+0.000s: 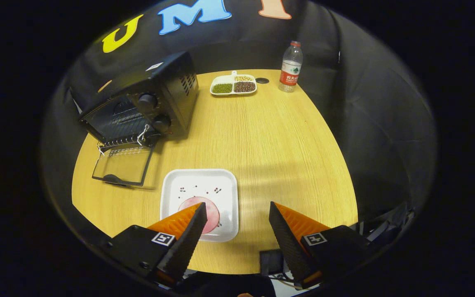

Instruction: Open the toaster oven, put the food inside, and close the toaster oven door.

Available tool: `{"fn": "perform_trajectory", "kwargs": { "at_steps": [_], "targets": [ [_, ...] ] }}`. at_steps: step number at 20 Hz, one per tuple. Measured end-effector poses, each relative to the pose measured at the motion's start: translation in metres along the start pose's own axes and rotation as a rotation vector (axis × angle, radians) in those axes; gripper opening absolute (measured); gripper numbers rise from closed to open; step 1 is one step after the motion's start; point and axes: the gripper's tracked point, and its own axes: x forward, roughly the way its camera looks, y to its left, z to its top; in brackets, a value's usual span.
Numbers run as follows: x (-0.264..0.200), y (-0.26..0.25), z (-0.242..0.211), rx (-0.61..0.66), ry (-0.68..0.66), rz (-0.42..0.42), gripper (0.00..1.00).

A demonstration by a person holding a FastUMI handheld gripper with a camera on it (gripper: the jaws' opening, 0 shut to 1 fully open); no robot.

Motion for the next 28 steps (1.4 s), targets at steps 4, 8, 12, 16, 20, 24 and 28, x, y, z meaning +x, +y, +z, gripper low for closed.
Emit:
{"fn": "perform_trajectory", "kwargs": {
  "at_steps": [4, 8, 12, 16, 20, 24, 28],
  "targets": [
    [0.03, -0.007, 0.002, 0.011, 0.067, 0.043, 0.97],
    [0.052, -0.012, -0.003, 0.053, 0.134, 0.047, 0.97],
    [0.066, -0.014, -0.011, 0.077, 0.196, 0.048, 0.97],
    [0.071, -0.016, -0.019, 0.073, 0.243, 0.024, 0.82],
    [0.071, -0.015, -0.02, 0.047, 0.254, -0.025, 0.67],
    [0.077, 0.006, -0.022, 0.094, 0.319, 0.024, 0.25],
    [0.071, 0.005, -0.025, 0.164, 0.368, 0.07, 0.1]
  ]
}}
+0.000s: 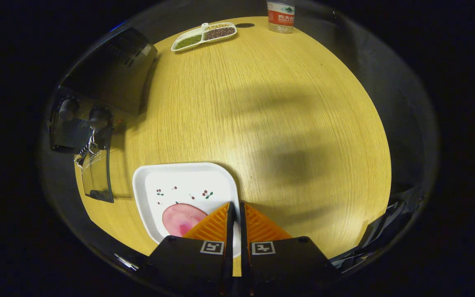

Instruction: Open the toaster oven, put the food inside, and close the toaster oven door.

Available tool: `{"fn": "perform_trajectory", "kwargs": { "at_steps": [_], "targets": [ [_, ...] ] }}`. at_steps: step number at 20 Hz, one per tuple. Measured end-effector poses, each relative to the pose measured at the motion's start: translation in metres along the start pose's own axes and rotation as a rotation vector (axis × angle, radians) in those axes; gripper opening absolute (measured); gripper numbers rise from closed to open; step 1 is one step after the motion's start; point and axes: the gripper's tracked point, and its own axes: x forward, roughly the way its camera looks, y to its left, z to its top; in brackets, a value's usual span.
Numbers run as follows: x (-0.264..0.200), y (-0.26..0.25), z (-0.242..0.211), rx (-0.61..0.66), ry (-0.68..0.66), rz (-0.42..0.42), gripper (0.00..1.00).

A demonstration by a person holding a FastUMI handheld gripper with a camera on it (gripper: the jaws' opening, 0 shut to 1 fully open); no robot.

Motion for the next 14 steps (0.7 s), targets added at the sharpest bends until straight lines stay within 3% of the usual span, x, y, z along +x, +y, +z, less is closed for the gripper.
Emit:
{"fn": "perform_trajectory", "kwargs": {
  "at_steps": [1, 6, 14],
  "targets": [
    [0.002, 0.0, 0.0, -0.005, -0.018, 0.018, 0.06],
    [0.003, 0.007, -0.005, 0.083, -0.018, 0.154, 0.02],
    [-0.002, 0.01, -0.015, 0.269, -0.03, 0.302, 0.02]
  ]
}}
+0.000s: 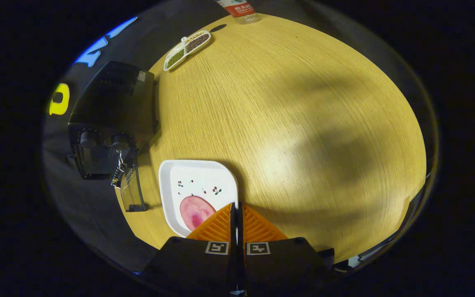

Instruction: Open the toaster oven, put the food inside, and close the toaster oven door.

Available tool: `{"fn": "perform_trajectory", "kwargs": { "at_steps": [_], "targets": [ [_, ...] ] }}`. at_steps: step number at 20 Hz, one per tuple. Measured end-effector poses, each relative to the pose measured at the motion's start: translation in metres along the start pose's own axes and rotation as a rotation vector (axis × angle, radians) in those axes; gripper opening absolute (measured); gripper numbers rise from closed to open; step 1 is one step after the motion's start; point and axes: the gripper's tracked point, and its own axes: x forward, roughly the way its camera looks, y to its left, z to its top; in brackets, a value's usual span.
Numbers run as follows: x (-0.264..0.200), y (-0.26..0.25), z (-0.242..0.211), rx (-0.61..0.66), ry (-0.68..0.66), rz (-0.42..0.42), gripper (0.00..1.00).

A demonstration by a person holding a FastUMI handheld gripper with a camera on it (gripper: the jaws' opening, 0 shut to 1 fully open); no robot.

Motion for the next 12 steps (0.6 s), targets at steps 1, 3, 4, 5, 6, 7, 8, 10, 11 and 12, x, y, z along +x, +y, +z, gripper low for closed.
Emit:
{"fn": "perform_trajectory", "kwargs": {
  "at_steps": [1, 3, 4, 5, 6, 7, 8, 10, 11, 12],
  "targets": [
    [0.0, 0.002, -0.003, 0.035, -0.006, 0.027, 0.02],
    [-0.007, 0.0, -0.009, 0.096, -0.023, 0.059, 0.02],
    [-0.01, -0.002, -0.01, 0.118, -0.034, 0.069, 0.02],
    [-0.014, -0.005, -0.012, 0.139, -0.048, 0.071, 0.02],
    [-0.02, -0.008, -0.011, 0.167, -0.069, 0.077, 0.02],
    [-0.025, -0.008, -0.011, 0.198, -0.09, 0.09, 0.02],
    [-0.033, -0.009, -0.012, 0.229, -0.112, 0.105, 0.02],
    [-0.049, -0.008, -0.018, 0.285, -0.155, 0.137, 0.02],
    [-0.058, -0.005, -0.023, 0.308, -0.176, 0.15, 0.02],
    [-0.064, -0.003, -0.03, 0.329, -0.196, 0.16, 0.02]
  ]
}}
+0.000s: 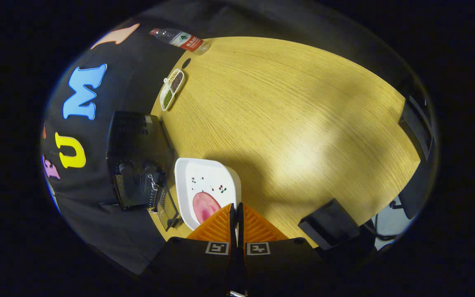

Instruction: Open the toaster oven, put the food inside, and close the toaster oven door.

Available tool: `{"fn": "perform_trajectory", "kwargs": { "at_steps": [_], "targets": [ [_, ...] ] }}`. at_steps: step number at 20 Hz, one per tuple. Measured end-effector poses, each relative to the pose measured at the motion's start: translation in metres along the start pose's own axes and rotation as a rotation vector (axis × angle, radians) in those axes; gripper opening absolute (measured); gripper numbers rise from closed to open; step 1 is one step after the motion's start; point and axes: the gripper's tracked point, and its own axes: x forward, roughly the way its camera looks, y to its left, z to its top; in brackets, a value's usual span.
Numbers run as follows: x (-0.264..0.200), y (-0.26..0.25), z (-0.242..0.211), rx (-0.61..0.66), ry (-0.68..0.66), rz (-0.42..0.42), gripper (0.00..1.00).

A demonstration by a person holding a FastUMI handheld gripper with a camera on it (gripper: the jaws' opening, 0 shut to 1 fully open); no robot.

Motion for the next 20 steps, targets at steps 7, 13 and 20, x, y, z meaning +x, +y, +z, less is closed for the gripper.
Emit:
{"fn": "perform_trajectory", "kwargs": {
  "at_steps": [7, 13, 20],
  "targets": [
    [-0.025, 0.014, -0.064, 0.102, -0.094, 0.053, 0.02],
    [-0.034, 0.046, -0.125, 0.154, -0.117, 0.118, 0.02],
    [-0.024, 0.11, -0.166, 0.093, -0.091, 0.163, 0.02]
  ]
}}
